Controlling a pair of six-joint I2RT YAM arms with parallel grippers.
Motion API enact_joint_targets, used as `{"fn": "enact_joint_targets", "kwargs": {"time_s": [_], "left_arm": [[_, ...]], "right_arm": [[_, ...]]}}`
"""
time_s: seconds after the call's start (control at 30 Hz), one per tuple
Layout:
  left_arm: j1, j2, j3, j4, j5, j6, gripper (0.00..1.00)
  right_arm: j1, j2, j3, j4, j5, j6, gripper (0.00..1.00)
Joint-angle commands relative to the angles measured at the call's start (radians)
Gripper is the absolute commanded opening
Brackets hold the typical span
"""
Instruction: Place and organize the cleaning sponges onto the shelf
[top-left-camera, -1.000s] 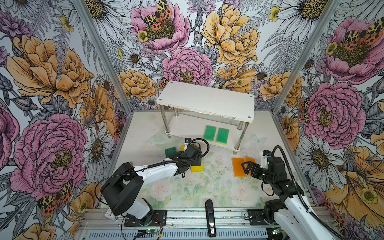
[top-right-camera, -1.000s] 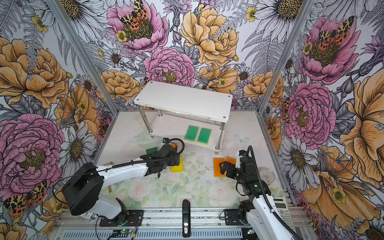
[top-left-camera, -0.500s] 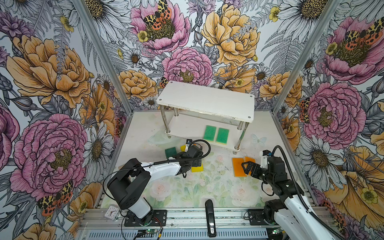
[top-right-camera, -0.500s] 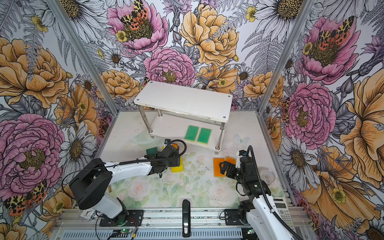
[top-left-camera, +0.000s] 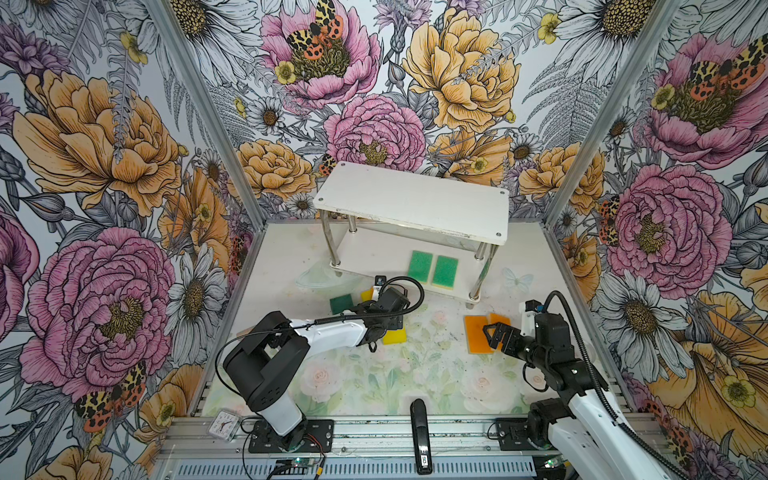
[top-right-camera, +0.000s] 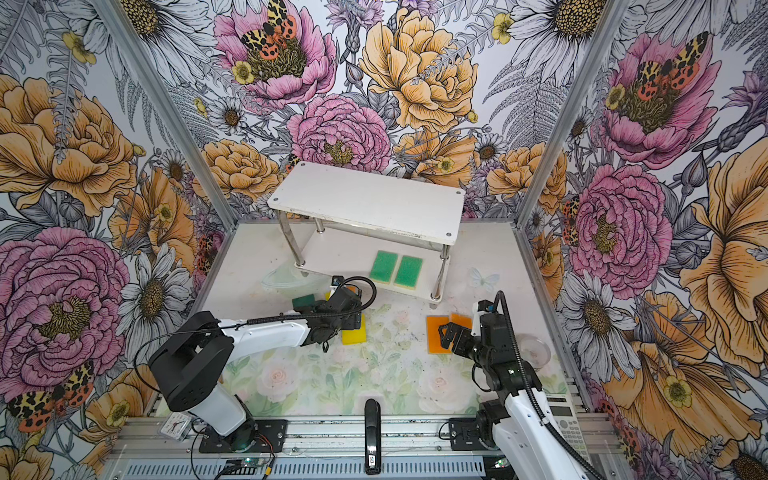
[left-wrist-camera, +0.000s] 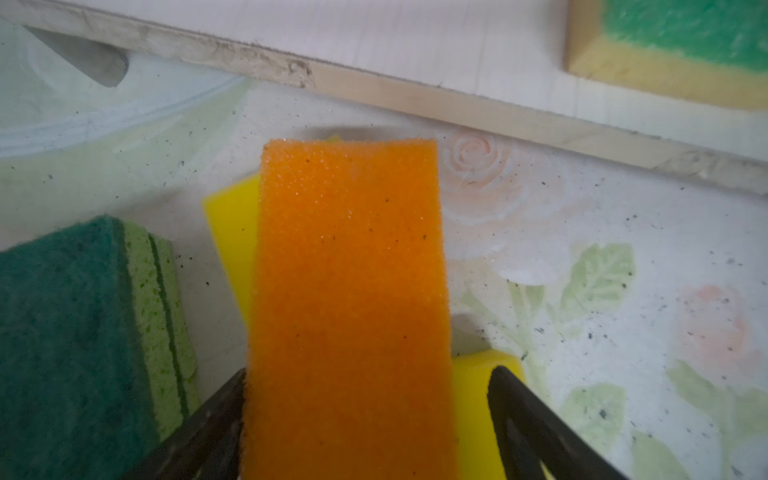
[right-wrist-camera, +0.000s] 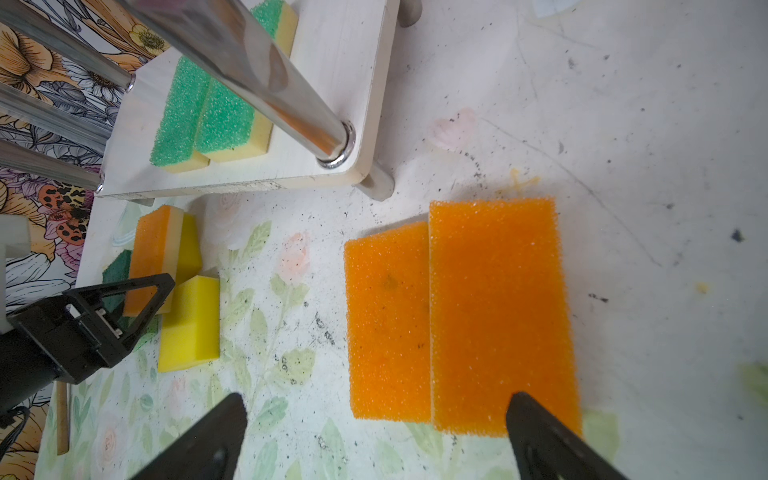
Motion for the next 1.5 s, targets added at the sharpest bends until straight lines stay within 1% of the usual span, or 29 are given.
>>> {"fn": "enact_joint_targets", "kwargs": {"time_s": [0.0, 0.07, 0.17, 0.47, 0.67, 0.97, 1.17, 1.3, 1.47], "left_arm": [[-0.007, 0.013, 0.025, -0.006, -0.026, -0.016, 0.87], [-0.008, 0.017, 0.027, -0.008, -0.027, -0.016, 0.86], [-0.008, 0.018, 0.028, -0.012, -0.032, -0.016, 0.82], [-0.010, -0.001, 0.019, -0.016, -0.047, -0.017, 0.66], [-0.010, -0.017, 0.018, -0.026, -0.052, -0.018, 0.61], [-0.008, -0.059, 0.014, -0.046, -0.062, -0.017, 0.60], [-0.011, -0.128, 0.017, -0.070, -0.061, -0.005, 0.61], [-0.012, -0.177, 0.022, -0.071, -0.063, 0.034, 0.62], [-0.001, -0.201, 0.058, -0.069, -0.061, 0.109, 0.64]], "right_arm": [[0.007, 0.002, 0.018, 0.013, 0.014, -0.009, 1.00], [0.007, 0.002, 0.018, 0.013, 0.014, -0.010, 1.00], [0.007, 0.001, 0.016, 0.013, 0.014, -0.009, 1.00], [0.008, 0.000, 0.014, 0.013, 0.015, -0.009, 1.00], [0.007, -0.004, 0.012, 0.013, 0.013, -0.009, 1.00], [0.007, -0.006, 0.010, 0.013, 0.013, -0.009, 1.00], [0.008, -0.006, 0.010, 0.013, 0.014, -0.009, 1.00], [0.006, -0.006, 0.011, 0.014, 0.015, -0.009, 1.00], [0.007, -0.006, 0.008, 0.013, 0.013, -0.009, 1.00]]}}
